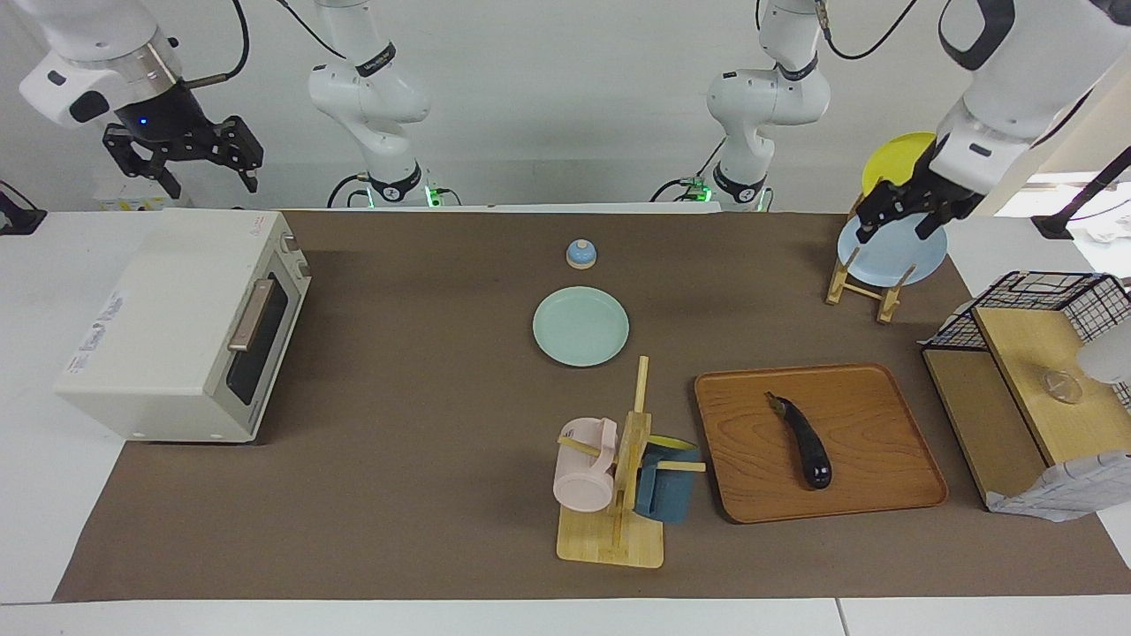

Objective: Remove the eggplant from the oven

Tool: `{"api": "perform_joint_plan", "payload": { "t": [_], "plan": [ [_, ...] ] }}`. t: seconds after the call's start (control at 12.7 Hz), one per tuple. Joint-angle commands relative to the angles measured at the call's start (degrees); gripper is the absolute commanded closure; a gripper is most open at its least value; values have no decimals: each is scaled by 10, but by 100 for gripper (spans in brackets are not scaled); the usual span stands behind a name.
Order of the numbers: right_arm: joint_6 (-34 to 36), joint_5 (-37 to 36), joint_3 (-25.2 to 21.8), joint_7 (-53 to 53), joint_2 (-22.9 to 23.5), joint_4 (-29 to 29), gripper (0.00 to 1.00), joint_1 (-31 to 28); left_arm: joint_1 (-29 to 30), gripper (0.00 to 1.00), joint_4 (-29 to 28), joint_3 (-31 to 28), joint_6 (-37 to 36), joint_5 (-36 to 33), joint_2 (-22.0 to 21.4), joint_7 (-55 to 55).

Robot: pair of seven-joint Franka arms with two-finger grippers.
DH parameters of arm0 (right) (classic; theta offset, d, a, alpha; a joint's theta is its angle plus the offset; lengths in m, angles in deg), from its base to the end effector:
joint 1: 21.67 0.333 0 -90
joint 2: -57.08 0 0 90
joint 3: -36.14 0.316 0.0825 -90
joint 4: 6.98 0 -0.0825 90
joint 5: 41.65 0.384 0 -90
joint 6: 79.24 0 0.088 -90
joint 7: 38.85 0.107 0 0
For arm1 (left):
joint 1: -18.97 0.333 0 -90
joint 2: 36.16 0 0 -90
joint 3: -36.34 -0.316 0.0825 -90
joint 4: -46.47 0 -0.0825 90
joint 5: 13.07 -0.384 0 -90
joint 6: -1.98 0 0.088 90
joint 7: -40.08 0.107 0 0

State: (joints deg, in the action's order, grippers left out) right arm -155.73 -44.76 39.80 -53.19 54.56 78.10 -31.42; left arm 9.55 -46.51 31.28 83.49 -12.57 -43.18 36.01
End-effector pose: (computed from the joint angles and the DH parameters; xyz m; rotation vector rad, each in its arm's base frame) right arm 0.5113 -0.0604 0.6683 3.0931 0.2074 -0.1773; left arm 0.4988 -0.0359 0.6523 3.1255 -0.0111 -0.1241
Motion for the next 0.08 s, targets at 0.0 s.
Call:
{"api": "perform_joint_plan", "payload": {
  "t": [0.0],
  "plan": [
    [14, 4, 6, 2, 14, -20, 0, -1, 4, 0, 28, 0, -29, -17, 6, 18]
  ]
}}
